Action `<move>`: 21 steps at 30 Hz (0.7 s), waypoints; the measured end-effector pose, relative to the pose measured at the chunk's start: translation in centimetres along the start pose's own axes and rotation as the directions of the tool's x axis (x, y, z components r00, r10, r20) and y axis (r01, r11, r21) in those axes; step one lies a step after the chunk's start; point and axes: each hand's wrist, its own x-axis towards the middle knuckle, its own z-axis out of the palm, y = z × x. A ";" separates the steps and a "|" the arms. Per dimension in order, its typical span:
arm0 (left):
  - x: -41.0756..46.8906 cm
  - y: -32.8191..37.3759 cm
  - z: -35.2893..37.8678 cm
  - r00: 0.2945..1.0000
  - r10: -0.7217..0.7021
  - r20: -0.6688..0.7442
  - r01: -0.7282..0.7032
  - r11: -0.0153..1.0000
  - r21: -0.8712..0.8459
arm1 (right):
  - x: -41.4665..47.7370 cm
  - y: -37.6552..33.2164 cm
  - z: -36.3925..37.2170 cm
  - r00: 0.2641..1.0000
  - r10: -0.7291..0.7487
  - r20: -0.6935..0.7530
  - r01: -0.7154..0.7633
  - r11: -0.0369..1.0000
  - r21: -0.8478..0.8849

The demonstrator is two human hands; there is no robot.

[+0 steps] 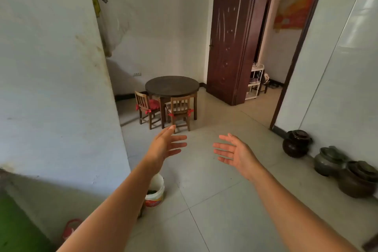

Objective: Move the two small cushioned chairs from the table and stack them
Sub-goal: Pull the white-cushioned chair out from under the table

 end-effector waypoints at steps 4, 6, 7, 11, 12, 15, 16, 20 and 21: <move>5.6 0.5 2.3 1.000 -0.015 -0.023 0.014 0.999 -0.045 | 5.5 -2.3 -1.8 1.000 0.027 0.014 -0.026 0.999 -0.022; 8.3 0.1 3.3 0.999 -0.027 -0.030 0.026 0.999 -0.040 | 8.6 -2.8 -2.6 0.999 0.034 0.011 -0.034 0.999 -0.025; 9.5 -0.2 3.6 0.999 -0.038 -0.036 0.037 0.999 -0.037 | 9.9 -2.8 -2.9 0.999 0.042 0.013 -0.042 0.999 -0.020; 15.1 -1.6 4.1 0.995 -0.092 -0.043 0.090 0.995 -0.032 | 15.5 -2.2 -4.0 0.996 0.082 0.028 -0.082 0.997 -0.015; 16.8 -1.9 4.2 0.994 -0.099 -0.038 0.098 0.995 -0.031 | 17.1 -2.0 -4.4 0.996 0.083 0.025 -0.082 0.996 -0.018; 21.7 -3.0 4.2 0.992 -0.121 -0.041 0.120 0.992 -0.027 | 21.5 -1.7 -5.3 0.994 0.106 0.031 -0.106 0.994 -0.020; 23.4 -3.4 4.2 0.991 -0.129 -0.040 0.128 0.991 -0.026 | 23.1 -1.4 -5.7 0.993 0.117 0.028 -0.116 0.993 -0.024; 30.2 -4.2 4.4 0.986 -0.166 -0.014 0.166 0.986 -0.017 | 29.2 -1.3 -6.9 0.990 0.141 0.008 -0.141 0.990 -0.005; 32.1 -4.0 4.6 0.987 -0.159 -0.003 0.159 0.987 -0.012 | 30.9 -1.8 -7.0 0.991 0.133 -0.001 -0.133 0.991 0.003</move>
